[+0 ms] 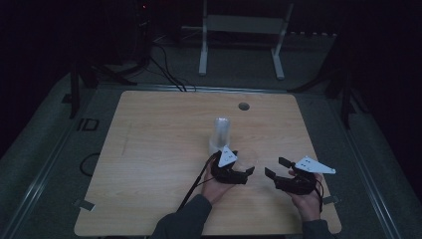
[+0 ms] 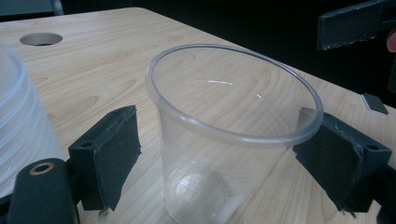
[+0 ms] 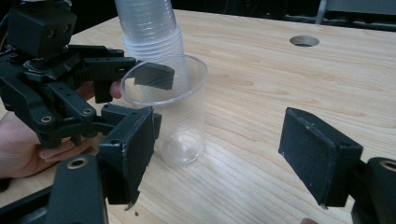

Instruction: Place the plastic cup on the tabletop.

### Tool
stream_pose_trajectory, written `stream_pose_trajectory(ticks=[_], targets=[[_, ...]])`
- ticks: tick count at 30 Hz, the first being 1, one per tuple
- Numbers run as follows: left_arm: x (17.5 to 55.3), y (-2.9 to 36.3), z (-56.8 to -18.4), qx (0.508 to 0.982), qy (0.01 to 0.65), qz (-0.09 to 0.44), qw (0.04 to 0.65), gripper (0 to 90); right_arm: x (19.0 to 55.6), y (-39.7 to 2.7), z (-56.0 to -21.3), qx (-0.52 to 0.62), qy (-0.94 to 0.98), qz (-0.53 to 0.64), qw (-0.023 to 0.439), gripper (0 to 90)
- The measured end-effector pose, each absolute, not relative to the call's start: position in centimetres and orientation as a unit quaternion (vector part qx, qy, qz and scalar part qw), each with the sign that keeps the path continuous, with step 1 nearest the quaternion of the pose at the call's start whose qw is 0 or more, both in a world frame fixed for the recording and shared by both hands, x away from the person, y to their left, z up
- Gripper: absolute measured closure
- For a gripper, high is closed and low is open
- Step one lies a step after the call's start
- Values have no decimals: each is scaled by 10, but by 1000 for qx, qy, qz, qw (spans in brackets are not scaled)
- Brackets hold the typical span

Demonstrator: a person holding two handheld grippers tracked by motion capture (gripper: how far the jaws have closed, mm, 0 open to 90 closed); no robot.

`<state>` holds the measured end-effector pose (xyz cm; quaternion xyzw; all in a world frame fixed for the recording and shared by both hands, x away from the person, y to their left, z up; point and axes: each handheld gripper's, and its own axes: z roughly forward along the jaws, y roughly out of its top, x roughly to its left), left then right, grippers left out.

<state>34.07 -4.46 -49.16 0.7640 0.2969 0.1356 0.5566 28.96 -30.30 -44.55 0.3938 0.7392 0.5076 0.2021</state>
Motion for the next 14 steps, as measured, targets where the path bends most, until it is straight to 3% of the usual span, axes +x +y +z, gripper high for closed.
stream_pose_trajectory(ticks=[14], targets=[[338, -41, -493, 764, 298, 138, 555, 147, 290, -304, -446, 395, 739, 507, 202, 264]])
